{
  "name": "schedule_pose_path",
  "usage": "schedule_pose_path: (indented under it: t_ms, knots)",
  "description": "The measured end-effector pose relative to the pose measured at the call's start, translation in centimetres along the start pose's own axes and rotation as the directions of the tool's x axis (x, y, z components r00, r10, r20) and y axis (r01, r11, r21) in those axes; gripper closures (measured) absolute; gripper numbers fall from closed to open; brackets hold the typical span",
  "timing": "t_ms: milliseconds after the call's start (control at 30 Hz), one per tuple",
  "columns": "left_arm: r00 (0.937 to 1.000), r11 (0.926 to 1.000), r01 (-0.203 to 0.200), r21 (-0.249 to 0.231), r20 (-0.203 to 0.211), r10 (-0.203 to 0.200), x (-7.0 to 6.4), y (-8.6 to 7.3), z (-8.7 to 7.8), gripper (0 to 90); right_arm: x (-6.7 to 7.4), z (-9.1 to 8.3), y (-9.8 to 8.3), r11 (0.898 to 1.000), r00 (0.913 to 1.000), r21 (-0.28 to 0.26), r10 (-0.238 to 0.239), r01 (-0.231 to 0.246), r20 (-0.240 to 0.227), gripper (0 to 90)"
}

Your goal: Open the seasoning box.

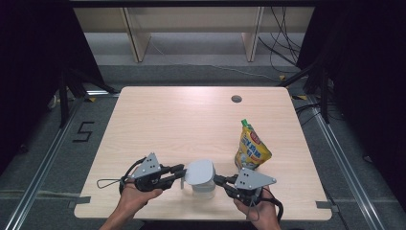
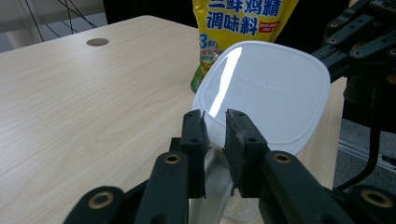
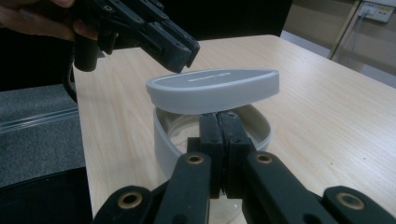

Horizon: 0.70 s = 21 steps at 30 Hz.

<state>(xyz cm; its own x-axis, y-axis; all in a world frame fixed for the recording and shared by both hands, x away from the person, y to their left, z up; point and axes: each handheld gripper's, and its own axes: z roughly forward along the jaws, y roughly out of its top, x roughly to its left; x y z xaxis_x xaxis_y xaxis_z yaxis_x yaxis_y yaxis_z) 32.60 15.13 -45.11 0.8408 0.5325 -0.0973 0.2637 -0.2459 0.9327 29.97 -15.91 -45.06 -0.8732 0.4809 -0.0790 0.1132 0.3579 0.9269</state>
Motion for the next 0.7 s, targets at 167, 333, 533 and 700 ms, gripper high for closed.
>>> schedule_pose_path:
  t_ms: [167,333,533,700]
  knots:
    - [0.9996,0.9995,0.027,0.014,0.009,-0.027,0.1,-1.7,-0.9,52.4,0.1,0.1,0.3,1.0,0.9999,-0.025,-0.01,0.01,0.011,90.0]
    - [0.999,0.995,-0.045,0.089,0.0,0.046,-0.2,-3.8,-1.5,38.3,0.3,0.3,0.6,1.0,0.9999,-0.028,-0.013,0.013,0.003,90.0]
    - [0.9997,0.9929,0.0,0.119,-0.024,0.003,-0.8,-5.5,-2.1,27.5,0.5,0.6,1.0,0.999,0.9997,-0.041,-0.022,0.022,-0.013,90.0]
    - [0.9995,0.9906,0.009,0.136,-0.032,-0.004,-1.5,-5.7,-2.3,23.8,0.6,0.6,1.3,0.998,0.9993,-0.047,-0.037,0.037,0.0,89.8]
